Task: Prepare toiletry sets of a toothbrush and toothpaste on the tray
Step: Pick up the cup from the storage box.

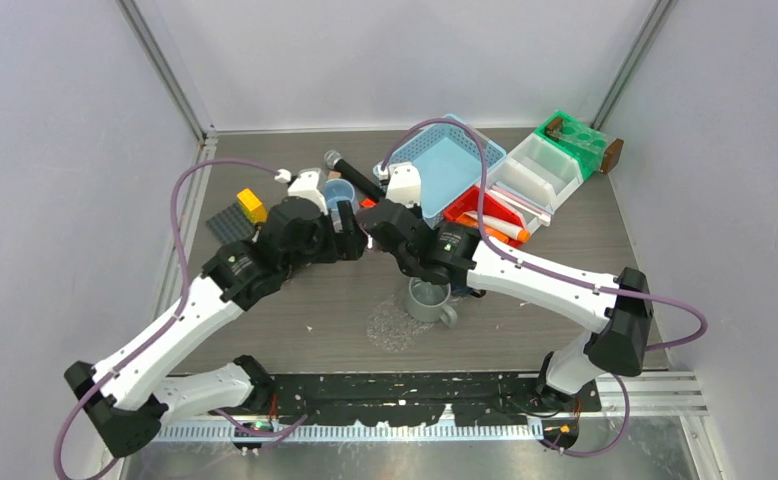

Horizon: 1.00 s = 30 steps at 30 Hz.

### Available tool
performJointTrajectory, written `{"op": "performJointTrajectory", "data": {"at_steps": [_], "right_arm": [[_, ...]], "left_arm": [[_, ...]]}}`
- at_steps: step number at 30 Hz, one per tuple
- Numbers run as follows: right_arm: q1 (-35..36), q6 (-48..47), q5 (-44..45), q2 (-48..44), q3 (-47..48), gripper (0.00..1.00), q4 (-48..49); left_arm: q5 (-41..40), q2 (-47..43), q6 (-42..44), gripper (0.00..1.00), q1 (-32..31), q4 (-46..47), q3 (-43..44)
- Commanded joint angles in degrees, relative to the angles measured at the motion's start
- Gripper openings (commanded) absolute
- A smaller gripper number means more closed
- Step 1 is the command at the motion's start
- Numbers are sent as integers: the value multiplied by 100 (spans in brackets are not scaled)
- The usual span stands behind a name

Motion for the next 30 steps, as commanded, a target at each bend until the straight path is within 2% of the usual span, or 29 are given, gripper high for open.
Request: {"op": "performJointTrajectory", "data": {"at_steps": [1,7,13,17,19,20,21,26,30], "right_arm": [[77,447,407,-430,7,0,473],[98,736,391,-616,-262,0,498],[103,889,404,-866,-607,0,652],[99,912,376,-976,-802,1,736],[105,871,288,-1081,-931,8,838],[102,848,222,-1165,-983,12,924],[104,804,185,-1223,-1102,15,973],[103,524,42,-1819,-1572,44,1435],[98,-101,136,-2393,-2044,55,1746]], "left_arm": [[-1272,434,141,78,-452,362,341],[-1799,881,214,66,-689,615,397],[-1966,1157,222,39,-815,827,306],[-1852,1285,261,15,-877,848,376],[-1761,1329,300,2,-891,798,432],[-1725,1344,297,0,-895,738,470],[-1689,1360,301,0,-899,656,517],[-1558,1554,326,0,-900,3,939],[-1393,1776,380,0,-924,-713,1285]]}}
